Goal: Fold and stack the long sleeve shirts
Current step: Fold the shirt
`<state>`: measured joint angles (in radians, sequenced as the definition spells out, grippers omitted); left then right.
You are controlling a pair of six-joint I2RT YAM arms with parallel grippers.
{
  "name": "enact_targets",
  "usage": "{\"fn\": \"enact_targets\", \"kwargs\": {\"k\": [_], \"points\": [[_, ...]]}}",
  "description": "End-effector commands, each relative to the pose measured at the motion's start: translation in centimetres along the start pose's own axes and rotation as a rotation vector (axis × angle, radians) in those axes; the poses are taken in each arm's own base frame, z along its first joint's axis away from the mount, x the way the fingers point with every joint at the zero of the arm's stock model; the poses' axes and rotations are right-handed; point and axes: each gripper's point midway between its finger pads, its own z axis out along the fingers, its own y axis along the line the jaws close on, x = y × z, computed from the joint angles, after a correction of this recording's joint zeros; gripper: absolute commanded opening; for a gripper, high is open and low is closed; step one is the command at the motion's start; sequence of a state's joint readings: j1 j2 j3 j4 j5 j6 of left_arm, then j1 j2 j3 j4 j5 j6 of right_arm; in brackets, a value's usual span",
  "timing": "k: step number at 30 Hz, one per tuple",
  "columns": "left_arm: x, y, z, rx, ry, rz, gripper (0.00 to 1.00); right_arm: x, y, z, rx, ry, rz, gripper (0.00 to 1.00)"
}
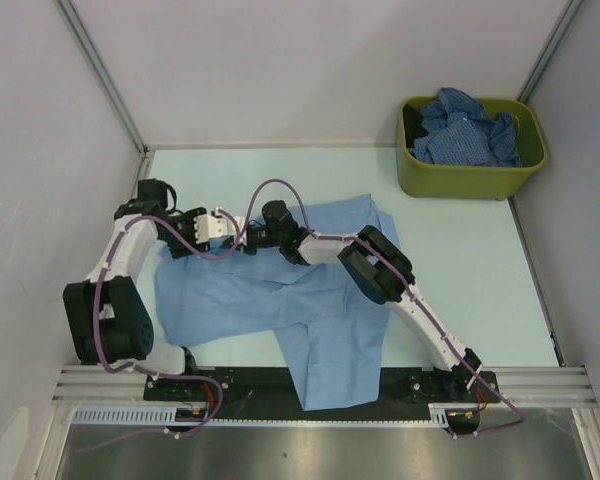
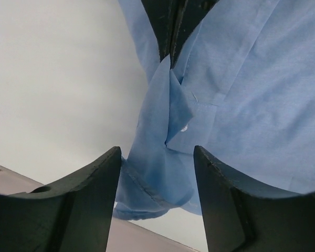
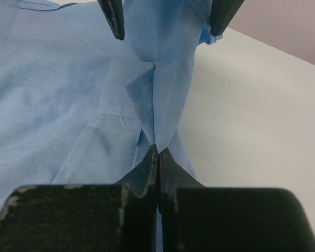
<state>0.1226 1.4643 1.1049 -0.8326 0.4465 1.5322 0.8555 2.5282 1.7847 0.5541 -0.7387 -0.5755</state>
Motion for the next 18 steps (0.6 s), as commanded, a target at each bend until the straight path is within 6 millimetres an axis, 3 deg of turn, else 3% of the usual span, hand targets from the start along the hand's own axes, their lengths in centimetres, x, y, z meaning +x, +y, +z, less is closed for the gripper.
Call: {"fn": "enact_targets", "kwargs": {"k": [1,2,3,7,13,14,18], "points": [[0.7,2.2,0.2,-0.016,0.049,0.061,0.55,-5.5,-2.4,-0.5,0.055,-0.098,-0.095,0.00],[1.2,2.3,0.2,-0.009,0.066,0.054,0.49,-5.8,-2.5,-0.6,0.059,-0.105,-0.099,0.00],[1.7,2.2,0.5,0.006,0.081,0.045,0.34,-5.7,-2.6,-0.6,0.060,-0.105,-0.098,0.00],[2.9,3.1,-1.2,-0.008,0.126,0.016,0.19,-5.6,-2.9,-0.9,0.067,-0.100,-0.099,0.00],[6.5,2.7,-5.8,-0.041,0.213,-0.038,0.20,-5.0,-3.1,-1.4,0.067,-0.089,-0.087,0.00],[7.6,2.4,-6.6,-0.047,0.234,-0.071,0.22,-5.1,-3.2,-1.4,0.068,-0.091,-0.086,0.00],[9.3,2.2,-8.8,-0.073,0.257,-0.101,0.41,-5.3,-3.2,-1.3,0.070,-0.100,-0.087,0.00]]}}
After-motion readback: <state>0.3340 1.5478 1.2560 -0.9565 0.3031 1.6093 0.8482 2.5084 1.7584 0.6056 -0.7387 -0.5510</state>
